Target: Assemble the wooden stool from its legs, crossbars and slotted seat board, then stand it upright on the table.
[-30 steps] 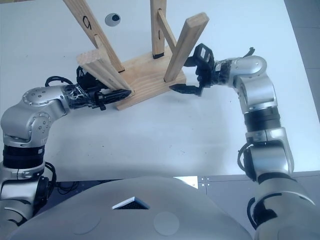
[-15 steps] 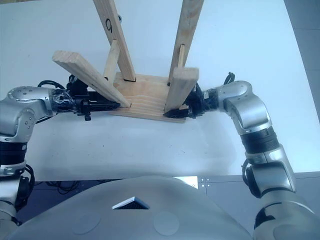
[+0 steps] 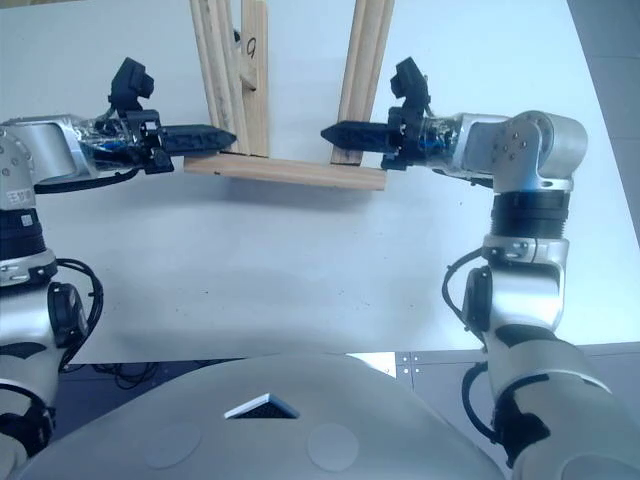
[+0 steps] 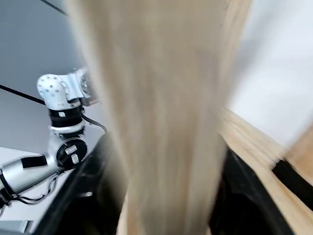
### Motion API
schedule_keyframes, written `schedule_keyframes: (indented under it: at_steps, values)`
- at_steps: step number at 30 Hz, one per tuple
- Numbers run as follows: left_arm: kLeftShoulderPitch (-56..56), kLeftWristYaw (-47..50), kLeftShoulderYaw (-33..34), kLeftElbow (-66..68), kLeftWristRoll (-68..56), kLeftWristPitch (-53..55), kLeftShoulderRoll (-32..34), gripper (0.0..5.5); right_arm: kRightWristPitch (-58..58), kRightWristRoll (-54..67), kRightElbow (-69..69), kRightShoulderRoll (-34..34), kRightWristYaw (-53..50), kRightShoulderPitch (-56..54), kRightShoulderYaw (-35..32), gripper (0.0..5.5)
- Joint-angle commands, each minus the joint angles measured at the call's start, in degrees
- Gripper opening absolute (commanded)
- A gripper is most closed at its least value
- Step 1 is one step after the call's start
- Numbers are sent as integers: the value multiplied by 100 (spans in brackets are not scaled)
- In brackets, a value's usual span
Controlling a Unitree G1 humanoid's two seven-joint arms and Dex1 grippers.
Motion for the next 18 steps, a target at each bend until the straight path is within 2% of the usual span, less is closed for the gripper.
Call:
schedule_keyframes:
  at_steps: [1, 4, 7, 12, 15, 18]
  values:
    - [-122, 408, 237, 446, 173, -63, -160, 265, 62, -17, 427, 35, -325, -201, -196, 274]
    - [-260, 569, 473, 797, 219, -183, -99, 305, -28, -65, 673, -138, -384, -226, -246, 321]
    - [-360, 670, 623, 1100, 286, -260, -25, 309, -225, -147, 981, -382, -373, -316, -316, 374]
    - [-450, 606, 970, 1256, 307, -936, 37, 309, -503, -110, 1323, -761, -269, -491, -555, 374]
    - [-59, 28, 746, 878, 753, -2441, 187, 309, -804, -101, 1049, -1003, -113, -240, -576, 374]
    - [582, -884, 377, 711, 1472, -4432, 505, 309, -2039, -653, -189, -1441, 33, 736, -204, 374]
